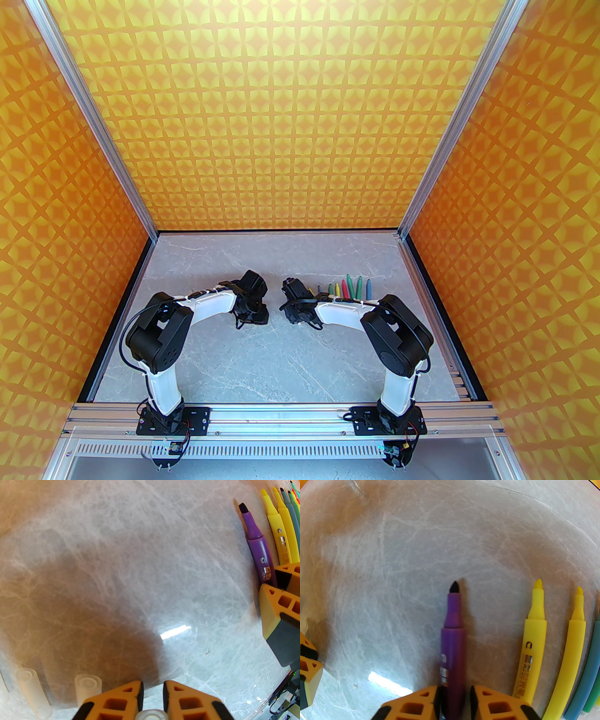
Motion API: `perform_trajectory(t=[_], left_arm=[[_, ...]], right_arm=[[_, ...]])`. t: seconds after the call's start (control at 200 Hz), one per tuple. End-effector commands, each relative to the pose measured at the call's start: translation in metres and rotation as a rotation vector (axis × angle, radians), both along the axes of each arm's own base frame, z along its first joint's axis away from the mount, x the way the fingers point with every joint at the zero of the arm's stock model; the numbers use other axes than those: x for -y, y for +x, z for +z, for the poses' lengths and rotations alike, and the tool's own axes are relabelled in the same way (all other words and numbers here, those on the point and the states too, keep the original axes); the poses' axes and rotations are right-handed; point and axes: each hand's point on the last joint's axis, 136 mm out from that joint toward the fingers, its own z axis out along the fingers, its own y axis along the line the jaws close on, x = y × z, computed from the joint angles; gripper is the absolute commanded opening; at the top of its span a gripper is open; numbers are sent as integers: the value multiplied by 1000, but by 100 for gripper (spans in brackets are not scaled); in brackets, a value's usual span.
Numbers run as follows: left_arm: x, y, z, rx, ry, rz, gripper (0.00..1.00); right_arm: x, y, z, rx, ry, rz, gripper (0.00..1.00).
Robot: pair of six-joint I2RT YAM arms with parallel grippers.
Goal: Open the pen caps
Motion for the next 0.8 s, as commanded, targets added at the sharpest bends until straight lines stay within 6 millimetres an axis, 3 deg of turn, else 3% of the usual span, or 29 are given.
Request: perform_trajectory(t=[0.0,0.215,0.47,0.63,0.795], left_arm=[[1,1,-3,2,23,-12,24],[1,1,-1,8,20,-16,27],[2,2,8,29,8,-19,29],[5,6,27,80,-22,-27,32],[8,13,62,206,-70,-69,39]], right_arm=[[4,5,3,12,-25,-7,29],[5,4,11,26,-19,0,33],[7,2,37,76,7,1,40],[12,1,60,126,25,-2,45],[21,0,93,215,37,-7,56]])
